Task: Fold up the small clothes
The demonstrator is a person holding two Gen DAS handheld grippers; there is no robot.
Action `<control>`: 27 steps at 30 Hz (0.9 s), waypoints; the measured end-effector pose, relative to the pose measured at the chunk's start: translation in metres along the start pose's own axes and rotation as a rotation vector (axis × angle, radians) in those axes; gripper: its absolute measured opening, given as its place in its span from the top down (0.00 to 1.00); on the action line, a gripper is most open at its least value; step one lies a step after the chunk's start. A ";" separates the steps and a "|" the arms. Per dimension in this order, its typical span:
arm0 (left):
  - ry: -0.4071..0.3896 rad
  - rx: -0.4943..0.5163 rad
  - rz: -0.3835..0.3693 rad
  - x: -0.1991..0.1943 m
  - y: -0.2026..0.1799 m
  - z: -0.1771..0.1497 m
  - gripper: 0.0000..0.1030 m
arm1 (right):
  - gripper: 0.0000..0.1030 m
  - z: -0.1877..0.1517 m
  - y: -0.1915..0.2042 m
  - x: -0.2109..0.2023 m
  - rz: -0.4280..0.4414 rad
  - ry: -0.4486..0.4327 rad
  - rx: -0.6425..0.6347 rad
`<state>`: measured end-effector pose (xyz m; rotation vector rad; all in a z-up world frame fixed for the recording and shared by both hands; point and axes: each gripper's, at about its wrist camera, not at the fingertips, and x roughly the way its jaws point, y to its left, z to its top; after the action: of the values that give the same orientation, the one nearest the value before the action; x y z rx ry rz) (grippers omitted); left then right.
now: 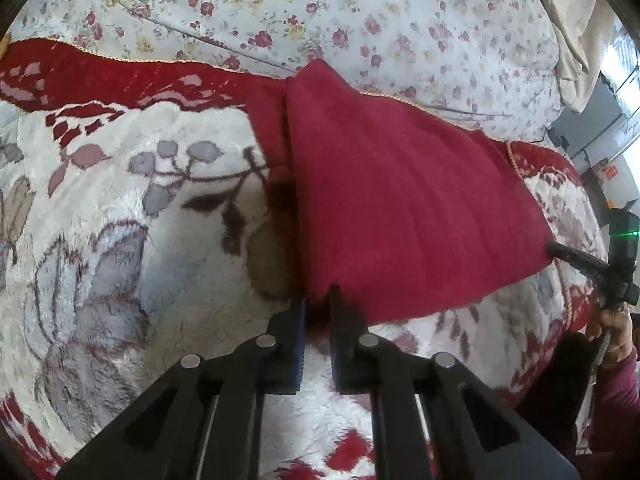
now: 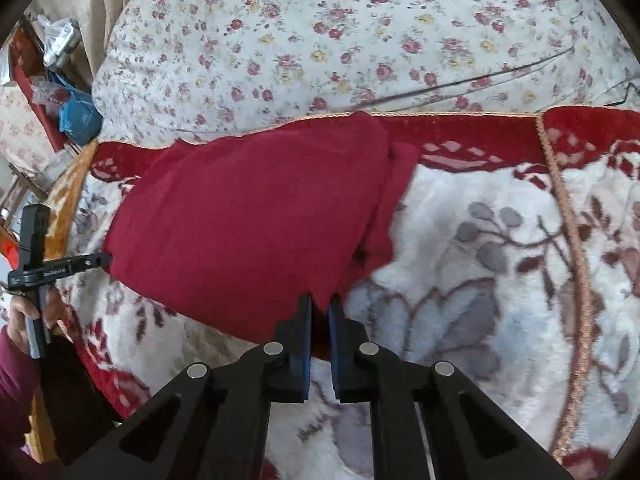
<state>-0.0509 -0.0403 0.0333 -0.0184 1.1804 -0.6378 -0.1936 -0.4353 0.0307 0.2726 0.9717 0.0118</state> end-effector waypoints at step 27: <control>-0.204 0.035 0.332 0.011 -0.050 0.040 0.32 | 0.44 0.123 0.022 0.085 -0.172 -0.100 0.055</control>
<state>-0.0368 -0.0993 0.0568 0.1364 0.9472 -0.3537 -0.0424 -0.4300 0.0321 0.2373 0.8939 -0.1841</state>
